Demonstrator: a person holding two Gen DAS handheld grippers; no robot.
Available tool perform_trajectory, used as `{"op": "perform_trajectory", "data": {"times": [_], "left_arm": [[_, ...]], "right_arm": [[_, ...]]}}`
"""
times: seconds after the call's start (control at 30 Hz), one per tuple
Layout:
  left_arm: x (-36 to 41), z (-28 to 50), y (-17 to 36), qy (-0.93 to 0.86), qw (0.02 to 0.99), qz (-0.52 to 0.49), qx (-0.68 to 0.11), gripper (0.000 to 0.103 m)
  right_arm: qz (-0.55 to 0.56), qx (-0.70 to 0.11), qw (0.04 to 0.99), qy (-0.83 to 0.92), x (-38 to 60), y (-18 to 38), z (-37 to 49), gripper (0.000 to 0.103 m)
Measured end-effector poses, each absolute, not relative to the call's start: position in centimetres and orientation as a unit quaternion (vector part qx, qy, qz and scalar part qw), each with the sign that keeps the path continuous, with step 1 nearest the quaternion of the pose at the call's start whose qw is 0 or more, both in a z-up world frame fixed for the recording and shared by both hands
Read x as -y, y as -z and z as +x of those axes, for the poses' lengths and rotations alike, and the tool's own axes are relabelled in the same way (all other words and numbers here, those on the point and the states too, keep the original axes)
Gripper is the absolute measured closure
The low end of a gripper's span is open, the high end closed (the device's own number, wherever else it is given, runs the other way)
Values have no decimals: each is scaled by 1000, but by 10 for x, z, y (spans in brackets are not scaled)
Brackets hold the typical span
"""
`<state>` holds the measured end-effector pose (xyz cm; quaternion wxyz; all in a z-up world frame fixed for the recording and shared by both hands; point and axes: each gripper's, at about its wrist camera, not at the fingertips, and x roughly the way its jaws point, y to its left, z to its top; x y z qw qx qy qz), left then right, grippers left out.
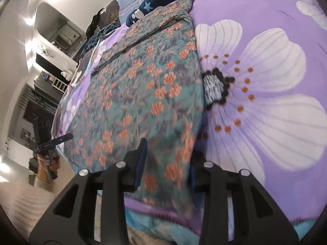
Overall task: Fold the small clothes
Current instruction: 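Grasp the shirt's end edge with both tools and lift it, then carry the lifted end over onto the shirt body with both tools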
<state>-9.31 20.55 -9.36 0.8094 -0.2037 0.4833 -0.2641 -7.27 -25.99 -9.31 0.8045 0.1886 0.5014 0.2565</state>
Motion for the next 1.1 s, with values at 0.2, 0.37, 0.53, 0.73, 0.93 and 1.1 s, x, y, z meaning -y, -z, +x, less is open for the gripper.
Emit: {"op": "perform_trajectory", "data": {"times": [0.2, 0.37, 0.53, 0.73, 0.93, 1.1], "left_arm": [[-215, -90, 103, 250, 822, -219, -463, 99], [-202, -92, 83, 236, 841, -178, -453, 101], [-189, -86, 29, 283, 873, -151, -366, 101], [-188, -81, -24, 293, 900, -145, -289, 101], [-204, -123, -73, 309, 912, -163, -212, 101], [-209, -143, -89, 292, 921, -170, -192, 100]], "right_arm": [[185, -501, 808, -247, 257, 93, -67, 73], [229, -512, 797, -224, 269, 97, -59, 98], [246, -436, 820, -279, 266, 66, -53, 98], [271, -329, 838, -340, 267, 4, -44, 100], [275, -207, 858, -381, 296, -60, -90, 100], [232, -154, 891, -358, 314, -86, -125, 100]]}}
